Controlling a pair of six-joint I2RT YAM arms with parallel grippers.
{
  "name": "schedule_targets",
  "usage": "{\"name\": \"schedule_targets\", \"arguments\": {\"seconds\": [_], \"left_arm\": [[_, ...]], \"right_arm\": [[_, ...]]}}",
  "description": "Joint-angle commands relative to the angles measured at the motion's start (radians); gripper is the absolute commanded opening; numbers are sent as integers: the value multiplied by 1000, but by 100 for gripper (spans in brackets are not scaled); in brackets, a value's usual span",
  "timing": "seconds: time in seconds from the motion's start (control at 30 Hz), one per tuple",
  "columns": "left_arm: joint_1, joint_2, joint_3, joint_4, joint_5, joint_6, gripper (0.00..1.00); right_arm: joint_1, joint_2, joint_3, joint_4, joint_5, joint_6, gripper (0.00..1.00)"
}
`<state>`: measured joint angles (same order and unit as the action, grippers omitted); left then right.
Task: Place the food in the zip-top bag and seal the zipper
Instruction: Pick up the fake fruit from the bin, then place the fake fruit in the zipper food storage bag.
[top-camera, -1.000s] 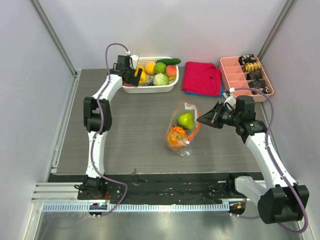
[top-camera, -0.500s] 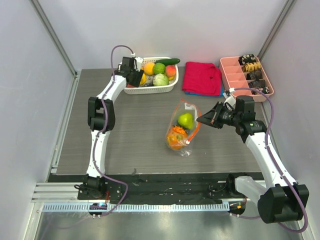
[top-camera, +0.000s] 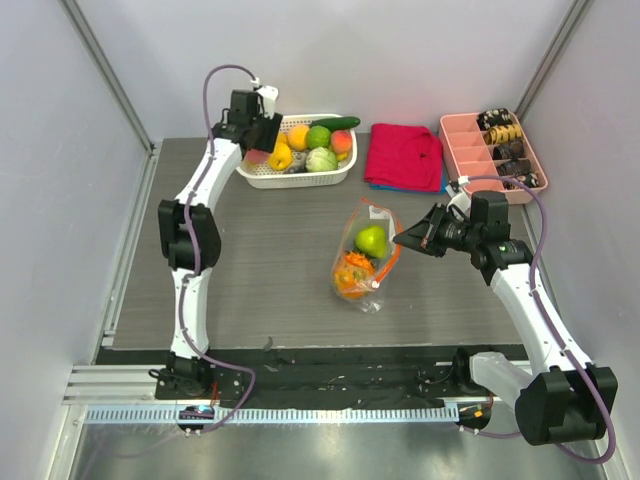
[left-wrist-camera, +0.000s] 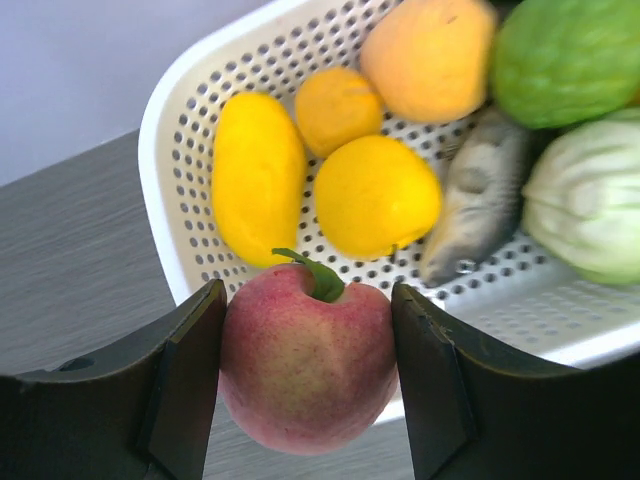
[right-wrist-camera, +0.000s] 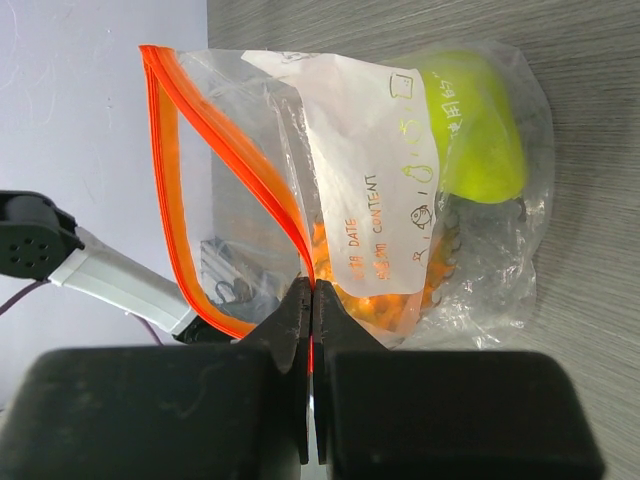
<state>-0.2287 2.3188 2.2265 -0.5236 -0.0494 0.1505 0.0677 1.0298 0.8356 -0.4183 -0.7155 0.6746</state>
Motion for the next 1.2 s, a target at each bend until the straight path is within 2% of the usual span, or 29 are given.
{"name": "schedule_targets", "arguments": {"seconds": [0.0,0.17,0.4,0.63,0.97,1.07,1.1,1.17], "left_arm": [[-4,-180,47,-54,164,-115,34],[-64,-416,-48,-96,359,-225,35],[-221,-614,-214,-67,474,-402,35],[-437,-604,-294,-32,520,-509,36],[-567,-510,-376,-52,498,-511,38],[-572,-501,-375,-73,453,-486,61],[-569,-500,-355,-84,438,-474,75],[-555,-501,-329,-99,433,-463,87]], "right_arm": [[-3,1,16,38,13,-21,1],[-5,15,20,44,14,-17,1],[-5,30,17,84,1,28,1],[-5,24,22,96,-13,56,1],[-5,13,17,88,-13,62,1],[-5,15,16,92,-19,63,1],[-5,13,17,92,-21,65,1],[-5,10,16,92,-21,66,1]]}}
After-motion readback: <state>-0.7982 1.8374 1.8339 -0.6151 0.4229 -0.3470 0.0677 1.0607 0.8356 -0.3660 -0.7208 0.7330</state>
